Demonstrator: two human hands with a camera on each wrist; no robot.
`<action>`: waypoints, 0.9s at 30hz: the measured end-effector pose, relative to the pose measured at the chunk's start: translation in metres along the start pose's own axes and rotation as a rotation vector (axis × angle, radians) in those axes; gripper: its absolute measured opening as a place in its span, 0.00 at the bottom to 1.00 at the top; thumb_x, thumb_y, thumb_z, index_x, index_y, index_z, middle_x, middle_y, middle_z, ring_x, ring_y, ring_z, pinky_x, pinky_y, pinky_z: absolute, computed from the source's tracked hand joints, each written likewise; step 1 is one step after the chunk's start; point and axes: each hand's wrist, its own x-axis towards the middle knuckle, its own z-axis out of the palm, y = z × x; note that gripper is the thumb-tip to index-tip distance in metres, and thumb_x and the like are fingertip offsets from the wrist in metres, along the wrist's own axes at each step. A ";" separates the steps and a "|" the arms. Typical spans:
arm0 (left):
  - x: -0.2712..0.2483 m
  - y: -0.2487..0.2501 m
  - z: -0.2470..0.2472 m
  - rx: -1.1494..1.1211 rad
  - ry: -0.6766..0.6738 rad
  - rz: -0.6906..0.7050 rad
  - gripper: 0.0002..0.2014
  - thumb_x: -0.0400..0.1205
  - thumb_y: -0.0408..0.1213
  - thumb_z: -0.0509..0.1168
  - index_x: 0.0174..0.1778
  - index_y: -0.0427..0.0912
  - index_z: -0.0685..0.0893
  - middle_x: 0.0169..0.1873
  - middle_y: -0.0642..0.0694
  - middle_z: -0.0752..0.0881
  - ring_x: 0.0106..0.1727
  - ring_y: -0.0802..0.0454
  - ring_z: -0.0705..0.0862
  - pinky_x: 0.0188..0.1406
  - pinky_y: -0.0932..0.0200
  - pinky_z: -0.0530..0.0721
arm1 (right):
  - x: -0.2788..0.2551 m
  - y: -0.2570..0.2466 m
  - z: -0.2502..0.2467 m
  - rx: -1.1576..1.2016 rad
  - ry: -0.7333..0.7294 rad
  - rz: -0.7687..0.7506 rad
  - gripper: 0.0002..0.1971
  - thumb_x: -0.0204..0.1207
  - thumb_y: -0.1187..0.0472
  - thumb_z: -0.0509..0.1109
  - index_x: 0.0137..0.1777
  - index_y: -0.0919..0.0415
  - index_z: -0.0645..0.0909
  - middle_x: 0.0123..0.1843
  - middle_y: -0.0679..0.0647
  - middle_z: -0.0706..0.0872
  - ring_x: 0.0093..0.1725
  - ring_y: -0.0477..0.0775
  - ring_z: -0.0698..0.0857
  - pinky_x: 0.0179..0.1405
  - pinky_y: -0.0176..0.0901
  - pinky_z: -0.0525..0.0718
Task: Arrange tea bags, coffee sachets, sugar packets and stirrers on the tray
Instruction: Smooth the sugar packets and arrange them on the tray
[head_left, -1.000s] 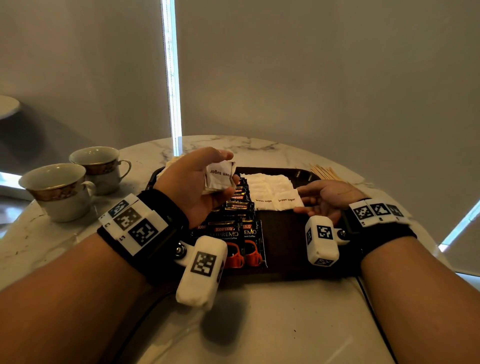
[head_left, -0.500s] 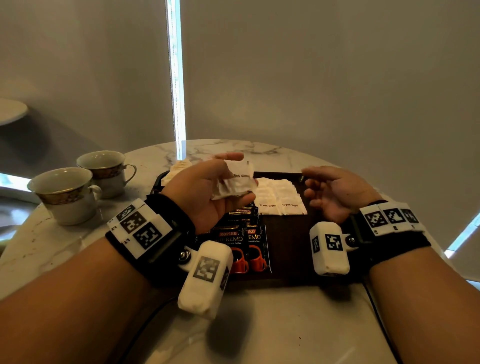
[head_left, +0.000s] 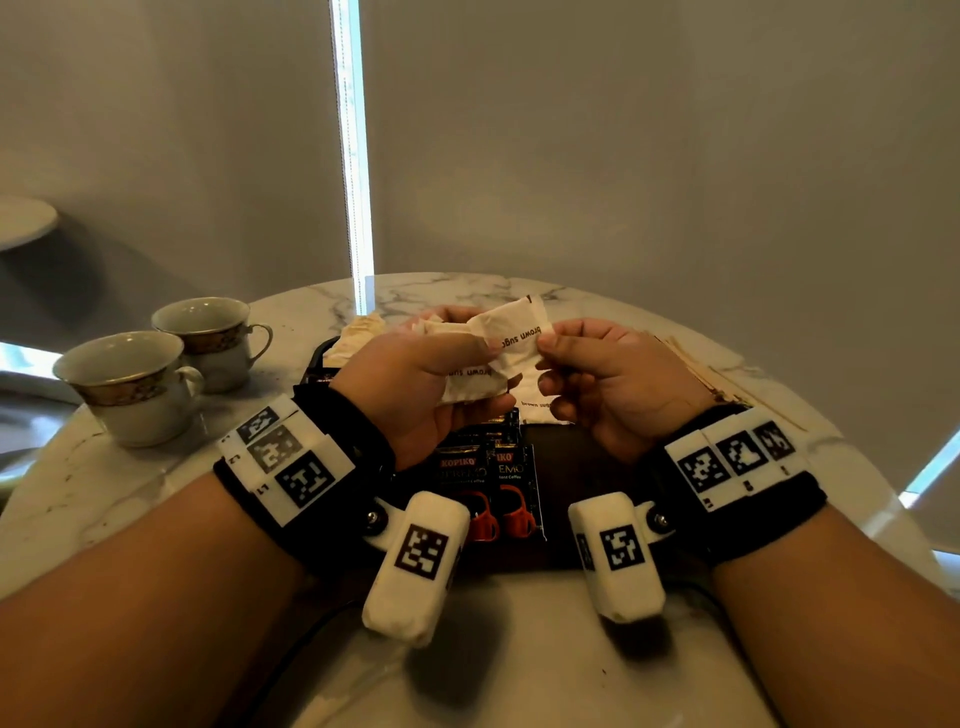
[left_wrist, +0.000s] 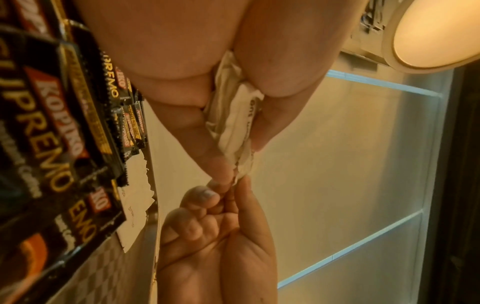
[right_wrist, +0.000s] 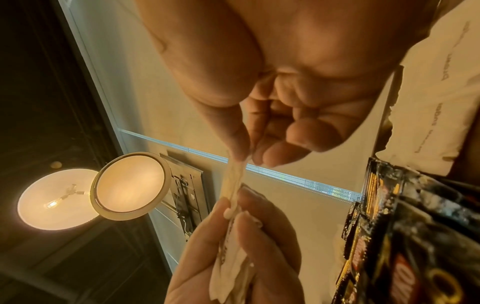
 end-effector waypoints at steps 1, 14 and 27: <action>0.000 -0.001 0.000 0.013 0.003 -0.004 0.12 0.84 0.24 0.65 0.61 0.39 0.80 0.48 0.36 0.89 0.35 0.47 0.91 0.35 0.54 0.91 | 0.000 -0.001 0.000 0.007 0.014 -0.002 0.01 0.78 0.65 0.71 0.47 0.63 0.82 0.34 0.53 0.86 0.30 0.50 0.81 0.24 0.39 0.73; 0.002 0.001 -0.006 0.090 -0.017 -0.064 0.16 0.83 0.21 0.59 0.61 0.42 0.83 0.61 0.31 0.85 0.47 0.40 0.91 0.40 0.48 0.91 | 0.004 -0.004 -0.001 0.120 0.127 -0.056 0.05 0.82 0.67 0.66 0.48 0.62 0.83 0.36 0.56 0.90 0.32 0.51 0.87 0.27 0.42 0.80; -0.001 -0.003 -0.001 0.242 -0.048 -0.035 0.16 0.68 0.41 0.76 0.49 0.42 0.83 0.37 0.43 0.88 0.32 0.52 0.87 0.28 0.58 0.84 | -0.007 -0.004 0.012 0.120 0.030 -0.074 0.05 0.74 0.70 0.72 0.49 0.65 0.84 0.33 0.57 0.90 0.32 0.52 0.89 0.28 0.43 0.88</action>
